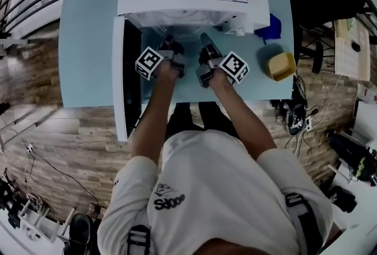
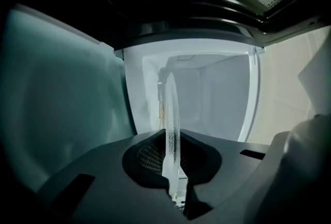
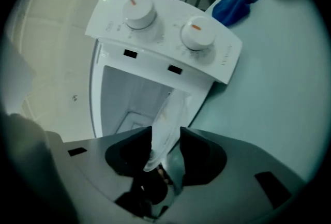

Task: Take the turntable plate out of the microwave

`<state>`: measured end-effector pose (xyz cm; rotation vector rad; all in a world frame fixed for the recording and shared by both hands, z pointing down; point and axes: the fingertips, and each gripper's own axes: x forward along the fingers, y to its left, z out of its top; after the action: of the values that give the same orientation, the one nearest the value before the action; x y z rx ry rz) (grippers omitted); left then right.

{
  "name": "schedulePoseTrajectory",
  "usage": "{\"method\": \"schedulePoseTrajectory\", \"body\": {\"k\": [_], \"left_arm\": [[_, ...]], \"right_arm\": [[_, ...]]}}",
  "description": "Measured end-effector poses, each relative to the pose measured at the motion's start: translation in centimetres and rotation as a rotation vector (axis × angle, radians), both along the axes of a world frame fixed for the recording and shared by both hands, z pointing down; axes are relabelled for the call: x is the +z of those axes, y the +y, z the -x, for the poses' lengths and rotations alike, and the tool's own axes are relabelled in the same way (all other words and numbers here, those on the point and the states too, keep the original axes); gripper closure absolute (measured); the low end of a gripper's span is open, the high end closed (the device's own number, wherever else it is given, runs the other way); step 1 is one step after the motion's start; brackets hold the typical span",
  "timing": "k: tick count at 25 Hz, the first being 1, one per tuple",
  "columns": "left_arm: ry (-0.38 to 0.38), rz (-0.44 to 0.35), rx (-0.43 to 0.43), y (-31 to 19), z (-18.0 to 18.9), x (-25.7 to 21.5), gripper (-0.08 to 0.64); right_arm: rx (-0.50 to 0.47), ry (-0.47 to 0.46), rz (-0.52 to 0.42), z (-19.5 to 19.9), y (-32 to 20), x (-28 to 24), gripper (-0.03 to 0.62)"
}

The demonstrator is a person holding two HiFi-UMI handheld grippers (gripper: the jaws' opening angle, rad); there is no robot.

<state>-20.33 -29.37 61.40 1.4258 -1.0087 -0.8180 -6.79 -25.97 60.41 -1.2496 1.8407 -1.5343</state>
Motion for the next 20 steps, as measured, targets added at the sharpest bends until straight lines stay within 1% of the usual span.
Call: {"method": "schedulePoseTrajectory", "body": {"k": [2,3,7,9,13,14,15,16,17,18,20], "left_arm": [[0.001,0.002,0.016,1.0,0.2,-0.3,0.518],[0.003,0.004,0.023,1.6,0.3,-0.4,0.518],[0.018,0.022,0.05,3.7,0.2,-0.6,0.518],[0.025,0.031,0.067,4.7,0.1,-0.6,0.518],[0.032,0.032,0.078,6.5,0.1,-0.9,0.518],[0.028,0.029,0.079,7.0,0.2,-0.9,0.518],[0.02,0.025,0.082,7.3,0.2,-0.9,0.518],[0.007,0.022,0.086,7.7,0.2,-1.0,0.518],[-0.007,0.02,0.092,8.1,0.1,-1.0,0.518],[-0.022,0.017,0.097,8.4,0.1,-1.1,0.518],[-0.044,0.013,0.103,9.5,-0.1,-1.3,0.518]], "right_arm": [[0.017,0.004,0.041,0.0,0.1,1.8,0.399],[0.021,-0.016,0.05,0.2,-0.1,2.4,0.378],[0.029,-0.164,0.027,0.9,-1.4,3.5,0.368],[0.017,-0.233,0.015,1.3,-1.7,3.9,0.368],[-0.096,-0.363,-0.053,2.4,-2.0,3.3,0.37],[-0.121,-0.389,-0.071,2.7,-1.9,3.0,0.381],[-0.138,-0.409,-0.084,2.8,-1.8,2.7,0.413],[-0.148,-0.421,-0.093,2.9,-1.6,2.4,0.451],[-0.154,-0.424,-0.096,2.9,-1.5,2.2,0.502],[-0.159,-0.419,-0.091,2.9,-1.2,2.1,0.536],[-0.171,-0.399,-0.066,2.8,-0.2,1.9,0.543]]}}
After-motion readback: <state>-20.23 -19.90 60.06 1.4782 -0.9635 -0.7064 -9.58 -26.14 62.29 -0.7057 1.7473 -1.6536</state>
